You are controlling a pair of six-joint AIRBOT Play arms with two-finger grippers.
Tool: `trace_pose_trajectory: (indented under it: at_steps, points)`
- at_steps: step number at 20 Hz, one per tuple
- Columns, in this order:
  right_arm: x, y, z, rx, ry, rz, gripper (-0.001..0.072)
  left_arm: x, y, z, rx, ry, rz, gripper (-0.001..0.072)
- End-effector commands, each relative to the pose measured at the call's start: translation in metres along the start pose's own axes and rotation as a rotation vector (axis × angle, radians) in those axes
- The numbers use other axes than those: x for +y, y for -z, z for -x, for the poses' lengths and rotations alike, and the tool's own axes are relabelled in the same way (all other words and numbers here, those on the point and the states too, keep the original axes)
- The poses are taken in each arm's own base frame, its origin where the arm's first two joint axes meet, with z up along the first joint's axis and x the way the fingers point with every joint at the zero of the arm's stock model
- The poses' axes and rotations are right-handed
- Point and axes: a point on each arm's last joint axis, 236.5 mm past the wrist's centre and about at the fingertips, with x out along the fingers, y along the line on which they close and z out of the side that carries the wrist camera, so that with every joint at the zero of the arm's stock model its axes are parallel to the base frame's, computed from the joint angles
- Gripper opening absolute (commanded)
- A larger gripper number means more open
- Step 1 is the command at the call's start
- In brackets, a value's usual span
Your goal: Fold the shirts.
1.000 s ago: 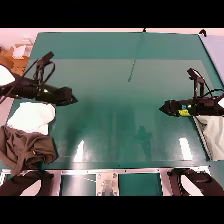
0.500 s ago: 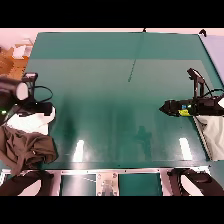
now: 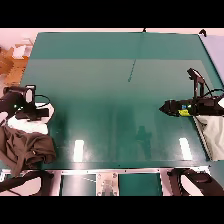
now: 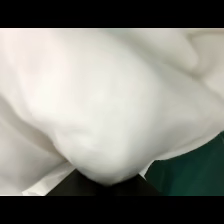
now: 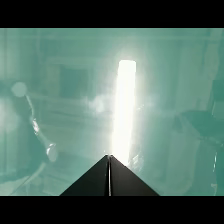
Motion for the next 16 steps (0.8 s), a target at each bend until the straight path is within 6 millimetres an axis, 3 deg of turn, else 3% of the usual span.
trace_pose_trajectory:
  at_steps: [1, 4, 6, 8, 10, 12, 14, 16]
  points:
    - [0.000, 0.000, 0.000, 0.000, 0.000, 0.000, 0.0025, -0.012, -0.008, -0.001, -0.003, 0.067, -0.018, 0.0018]
    - [0.000, 0.000, 0.000, 0.000, 0.000, 0.000, 0.0025, -0.044, -0.035, 0.047, -0.059, 0.228, -0.014, 0.0018]
    - [0.000, 0.000, 0.000, 0.000, 0.000, 0.000, 0.0025, -0.087, -0.055, 0.110, -0.132, 0.387, -0.064, 0.0018]
    - [0.000, 0.000, 0.000, 0.000, 0.000, 0.000, 0.0025, -0.147, -0.060, 0.185, -0.222, 0.563, -0.166, 0.0018]
    - [0.000, 0.000, 0.000, 0.000, 0.000, 0.000, 0.0025, -0.214, -0.043, 0.256, -0.300, 0.758, -0.293, 0.0018]
    - [0.000, 0.000, 0.000, 0.000, 0.000, 0.000, 0.0025, -0.267, -0.014, 0.301, -0.342, 0.897, -0.406, 0.0018]
    - [0.000, 0.000, 0.000, 0.000, 0.000, 0.000, 0.0025, -0.309, 0.020, 0.319, -0.333, 0.978, -0.489, 0.0018]
    - [0.000, 0.000, 0.000, -0.001, 0.000, 0.000, 0.0025, -0.343, 0.047, 0.315, -0.309, 0.997, -0.560, 0.0020]
